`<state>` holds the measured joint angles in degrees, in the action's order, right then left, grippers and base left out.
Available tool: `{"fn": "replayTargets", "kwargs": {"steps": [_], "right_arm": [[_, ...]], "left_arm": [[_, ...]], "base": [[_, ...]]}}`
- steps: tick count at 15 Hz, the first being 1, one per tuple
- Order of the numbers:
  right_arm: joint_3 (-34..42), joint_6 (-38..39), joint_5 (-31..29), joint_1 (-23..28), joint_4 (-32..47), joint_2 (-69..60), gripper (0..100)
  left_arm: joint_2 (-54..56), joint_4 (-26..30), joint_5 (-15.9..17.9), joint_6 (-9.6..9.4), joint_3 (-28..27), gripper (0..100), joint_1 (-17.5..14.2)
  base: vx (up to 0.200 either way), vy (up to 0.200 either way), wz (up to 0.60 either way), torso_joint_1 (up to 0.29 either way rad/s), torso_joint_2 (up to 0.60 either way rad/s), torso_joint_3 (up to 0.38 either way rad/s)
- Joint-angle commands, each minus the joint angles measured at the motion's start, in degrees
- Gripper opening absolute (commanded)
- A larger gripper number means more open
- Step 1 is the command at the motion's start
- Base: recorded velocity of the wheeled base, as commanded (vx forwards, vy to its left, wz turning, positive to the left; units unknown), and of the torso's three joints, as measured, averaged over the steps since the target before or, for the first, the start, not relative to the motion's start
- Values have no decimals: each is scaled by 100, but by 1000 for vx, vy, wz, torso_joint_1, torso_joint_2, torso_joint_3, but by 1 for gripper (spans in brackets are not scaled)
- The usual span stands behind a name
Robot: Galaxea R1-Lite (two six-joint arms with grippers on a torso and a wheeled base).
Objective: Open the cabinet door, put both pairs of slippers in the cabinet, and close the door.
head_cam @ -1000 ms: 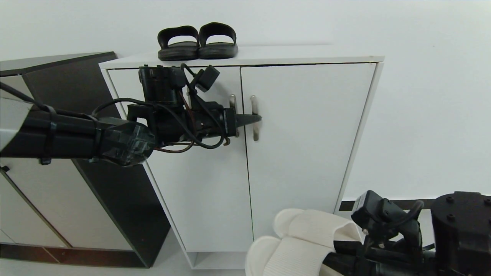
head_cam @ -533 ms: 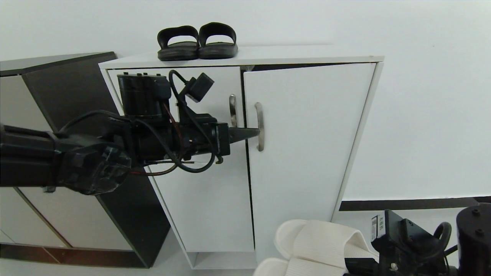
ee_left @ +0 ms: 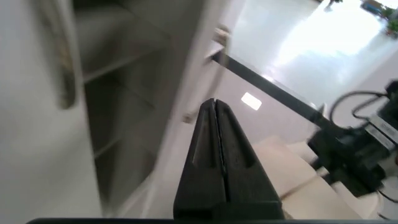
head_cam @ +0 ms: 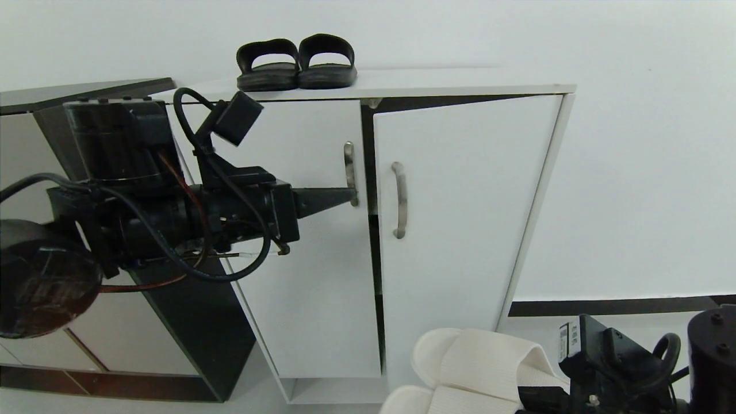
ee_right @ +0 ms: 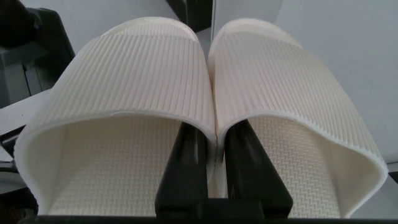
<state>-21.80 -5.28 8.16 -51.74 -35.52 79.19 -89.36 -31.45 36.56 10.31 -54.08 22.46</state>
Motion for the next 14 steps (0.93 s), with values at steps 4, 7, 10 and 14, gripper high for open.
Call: {"fn": "replayTargets", "kwargs": {"steps": [4, 7, 10, 14], "right_arm": [[-88, 27, -42, 67, 19, 26, 0], [-185, 62, -271, 173, 37, 202, 0], [-176, 44, -376, 164, 46, 237, 0], [-97, -17, -482, -3, 520, 88, 0]], "left_arm": [[-934, -72, -140, 199, -947, 0, -198], [-1260, -221, -79, 208, -1263, 0, 4], [-1347, -353, -88, 199, -1298, 0, 75], [-1330, -344, -96, 208, -1290, 0, 145]], "base": [[0, 0, 0, 0, 0, 0], [0, 0, 0, 0, 0, 0], [0, 0, 0, 0, 0, 0], [-50, 0, 0, 1, -1, 2]]}}
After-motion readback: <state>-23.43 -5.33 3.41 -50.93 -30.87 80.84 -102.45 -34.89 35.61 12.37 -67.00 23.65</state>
